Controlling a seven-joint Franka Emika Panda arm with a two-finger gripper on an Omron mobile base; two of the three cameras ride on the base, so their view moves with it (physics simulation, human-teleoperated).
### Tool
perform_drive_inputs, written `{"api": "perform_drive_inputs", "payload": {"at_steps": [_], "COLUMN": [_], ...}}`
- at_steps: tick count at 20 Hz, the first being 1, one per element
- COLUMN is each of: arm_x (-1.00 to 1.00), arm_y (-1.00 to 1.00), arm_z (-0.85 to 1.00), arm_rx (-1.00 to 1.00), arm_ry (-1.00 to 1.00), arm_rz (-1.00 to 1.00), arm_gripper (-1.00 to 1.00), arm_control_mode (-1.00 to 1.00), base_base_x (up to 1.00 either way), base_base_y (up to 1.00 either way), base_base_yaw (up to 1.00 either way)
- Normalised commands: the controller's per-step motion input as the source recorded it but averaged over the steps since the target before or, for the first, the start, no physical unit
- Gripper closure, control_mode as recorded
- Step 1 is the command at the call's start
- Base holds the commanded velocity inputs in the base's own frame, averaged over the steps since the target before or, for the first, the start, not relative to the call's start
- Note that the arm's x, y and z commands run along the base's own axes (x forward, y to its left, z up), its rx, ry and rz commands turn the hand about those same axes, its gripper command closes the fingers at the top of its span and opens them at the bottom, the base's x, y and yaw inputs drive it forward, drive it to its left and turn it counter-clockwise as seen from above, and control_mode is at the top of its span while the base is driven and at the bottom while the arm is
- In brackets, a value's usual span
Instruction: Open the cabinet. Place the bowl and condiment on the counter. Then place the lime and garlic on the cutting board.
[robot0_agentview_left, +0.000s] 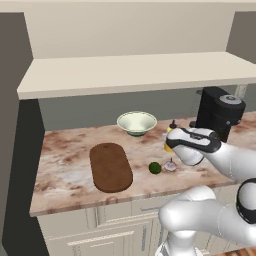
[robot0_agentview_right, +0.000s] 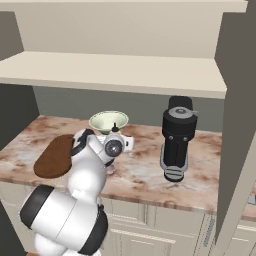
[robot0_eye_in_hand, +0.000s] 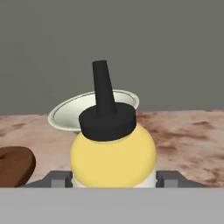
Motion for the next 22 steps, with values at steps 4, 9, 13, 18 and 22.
{"api": "perform_drive_inputs", "payload": {"at_steps": [4, 9, 13, 18, 22], "arm_x": [0.25, 0.27, 0.24, 0.23, 0.21], "arm_y": [0.00, 0.00, 0.00, -0.01, 0.00], "arm_z": [-0.16, -0.20, -0.23, -0.25, -0.22], "arm_rx": [0.00, 0.00, 0.00, 0.00, 0.00], "arm_ry": [0.00, 0.00, 0.00, 0.00, 0.00], "arm_rz": [0.00, 0.00, 0.00, 0.00, 0.00], "arm_gripper": [1.00, 1.00, 1.00, 1.00, 1.00], "arm_control_mode": [-1.00, -1.00, -1.00, -1.00, -1.00], "base_base_x": [0.00, 0.00, 0.00, 0.00, 0.00], "base_base_y": [0.00, 0.00, 0.00, 0.00, 0.00], "base_base_yaw": [0.00, 0.00, 0.00, 0.00, 0.00]}}
